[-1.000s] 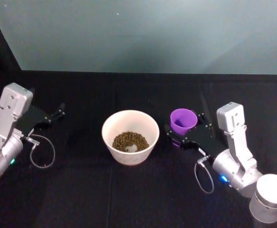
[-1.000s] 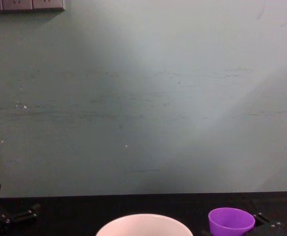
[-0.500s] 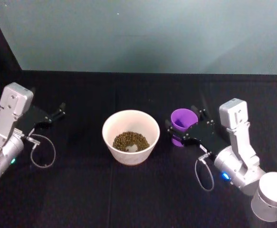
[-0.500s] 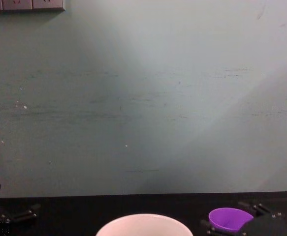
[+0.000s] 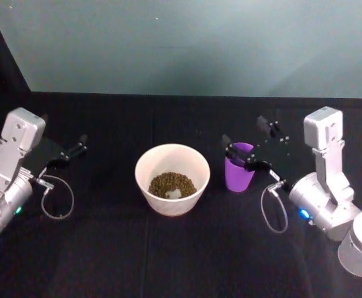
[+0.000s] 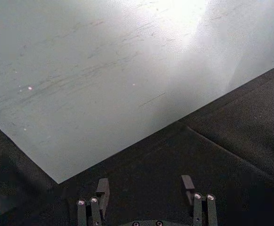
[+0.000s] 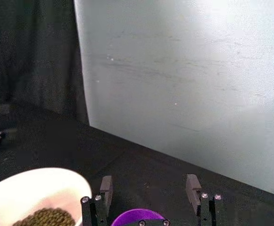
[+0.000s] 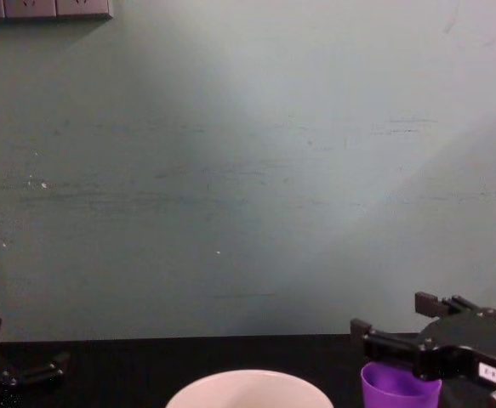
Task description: Pick up the cup and pour the mung beans from the cup into the bowl.
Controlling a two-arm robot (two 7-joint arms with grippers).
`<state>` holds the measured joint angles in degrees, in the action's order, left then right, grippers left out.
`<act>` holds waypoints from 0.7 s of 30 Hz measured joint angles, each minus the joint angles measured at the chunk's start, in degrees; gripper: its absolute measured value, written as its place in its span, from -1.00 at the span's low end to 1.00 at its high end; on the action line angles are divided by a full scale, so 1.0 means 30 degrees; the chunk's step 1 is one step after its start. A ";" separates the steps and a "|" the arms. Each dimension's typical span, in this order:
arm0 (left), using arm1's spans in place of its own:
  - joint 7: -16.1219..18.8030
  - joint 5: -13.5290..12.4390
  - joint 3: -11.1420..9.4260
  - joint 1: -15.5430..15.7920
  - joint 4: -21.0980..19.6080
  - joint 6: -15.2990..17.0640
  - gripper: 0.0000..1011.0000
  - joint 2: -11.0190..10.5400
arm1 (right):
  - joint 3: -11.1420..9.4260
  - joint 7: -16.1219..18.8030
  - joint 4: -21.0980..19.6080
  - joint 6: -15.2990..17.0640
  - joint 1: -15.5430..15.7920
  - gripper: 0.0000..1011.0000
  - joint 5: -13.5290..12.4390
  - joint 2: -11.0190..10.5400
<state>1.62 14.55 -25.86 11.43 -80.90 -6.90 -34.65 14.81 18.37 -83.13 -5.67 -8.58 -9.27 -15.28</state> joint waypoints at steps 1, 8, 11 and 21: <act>-0.0001 -0.0001 0.0001 0.0000 0.0000 -0.0001 0.98 0.0000 | -0.0059 -0.0024 -0.0021 0.0028 -0.0016 0.98 -0.0052 -0.0004; -0.0001 0.0000 0.0000 0.0000 0.0000 -0.0001 0.98 0.0000 | -0.0912 -0.0997 -0.0292 0.0316 -0.0011 0.98 -0.0113 -0.0089; -0.0001 -0.0001 0.0000 0.0000 0.0000 -0.0001 0.98 0.0000 | -0.1385 -0.1568 -0.0314 0.0588 0.0038 0.98 -0.0042 -0.0076; -0.0001 -0.0001 0.0000 0.0001 0.0000 -0.0001 0.98 0.0000 | -0.2400 -0.2347 0.0544 0.1033 0.0071 0.98 0.0480 0.0052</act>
<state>1.62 14.54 -25.86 11.44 -80.90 -6.91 -34.65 7.62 11.33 -81.49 -2.57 -8.37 -7.83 -15.12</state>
